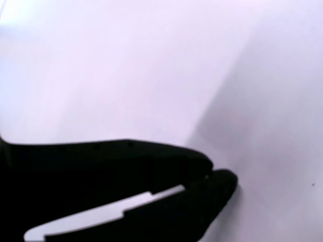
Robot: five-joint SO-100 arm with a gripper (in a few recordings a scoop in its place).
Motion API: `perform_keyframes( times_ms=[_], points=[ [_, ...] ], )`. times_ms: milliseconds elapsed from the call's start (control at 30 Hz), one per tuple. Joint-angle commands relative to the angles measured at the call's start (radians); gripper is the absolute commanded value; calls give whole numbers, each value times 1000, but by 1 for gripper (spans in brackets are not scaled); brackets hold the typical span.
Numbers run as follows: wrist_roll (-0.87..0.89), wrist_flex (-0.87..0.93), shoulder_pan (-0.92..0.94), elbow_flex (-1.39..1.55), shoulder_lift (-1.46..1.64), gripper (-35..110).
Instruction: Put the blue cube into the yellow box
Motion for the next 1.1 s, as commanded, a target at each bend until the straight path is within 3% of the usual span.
perform_keyframes(
  times_ms=[0,300,433,567,1067],
  points=[
    [-12,8,3,28,29,1],
    [-15,9,-14,28,31,2],
    [-94,11,15,26,14,4],
    [-115,-104,72,-14,-75,7],
    [-137,-495,367,-738,-821,33]
  ],
)
